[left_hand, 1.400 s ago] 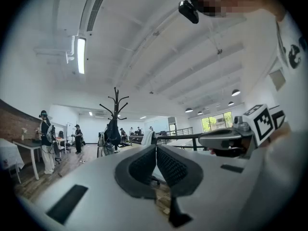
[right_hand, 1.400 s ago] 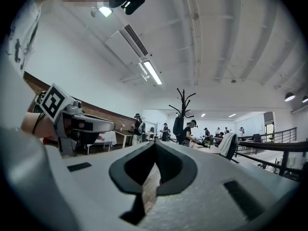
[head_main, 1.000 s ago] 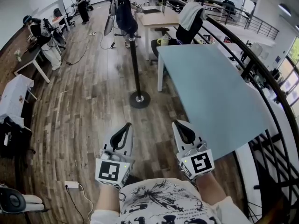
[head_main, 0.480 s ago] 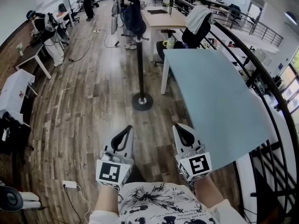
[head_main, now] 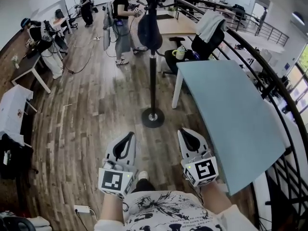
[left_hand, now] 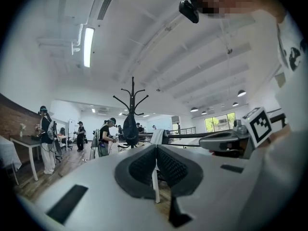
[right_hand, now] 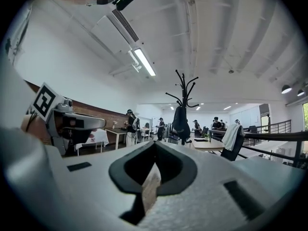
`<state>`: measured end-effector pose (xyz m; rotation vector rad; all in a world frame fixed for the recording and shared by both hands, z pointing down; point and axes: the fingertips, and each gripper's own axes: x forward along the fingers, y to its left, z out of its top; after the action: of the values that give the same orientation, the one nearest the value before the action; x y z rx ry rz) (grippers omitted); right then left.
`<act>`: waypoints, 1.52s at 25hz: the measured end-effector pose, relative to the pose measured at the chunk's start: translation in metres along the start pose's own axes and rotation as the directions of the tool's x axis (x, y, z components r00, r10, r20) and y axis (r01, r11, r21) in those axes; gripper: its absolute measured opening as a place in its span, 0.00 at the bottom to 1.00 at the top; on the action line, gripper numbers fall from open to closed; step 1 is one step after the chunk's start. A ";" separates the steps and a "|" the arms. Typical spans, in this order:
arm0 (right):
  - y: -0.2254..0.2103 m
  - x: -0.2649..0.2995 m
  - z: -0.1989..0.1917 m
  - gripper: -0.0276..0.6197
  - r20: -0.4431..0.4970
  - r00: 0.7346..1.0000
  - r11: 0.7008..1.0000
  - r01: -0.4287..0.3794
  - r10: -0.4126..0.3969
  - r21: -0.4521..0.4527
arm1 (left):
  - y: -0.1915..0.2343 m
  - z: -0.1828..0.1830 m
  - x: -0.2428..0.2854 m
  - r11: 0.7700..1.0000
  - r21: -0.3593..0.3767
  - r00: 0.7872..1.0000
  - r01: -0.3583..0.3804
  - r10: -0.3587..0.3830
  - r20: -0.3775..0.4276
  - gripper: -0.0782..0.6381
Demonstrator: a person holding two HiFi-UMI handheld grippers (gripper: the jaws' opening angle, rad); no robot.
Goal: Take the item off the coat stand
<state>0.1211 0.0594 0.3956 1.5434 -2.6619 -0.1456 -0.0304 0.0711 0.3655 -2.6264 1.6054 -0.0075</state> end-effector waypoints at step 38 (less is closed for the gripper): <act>-0.162 0.481 0.065 0.34 0.087 0.993 0.996 0.084 -0.080 -0.036 | 0.271 -0.001 0.342 0.999 0.044 0.998 0.012 -0.014 0.062 0.12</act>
<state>0.0156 -0.4352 0.3157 1.6717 -2.6425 -0.2733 -0.1153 -0.3561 0.3415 -2.5778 1.5508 0.0383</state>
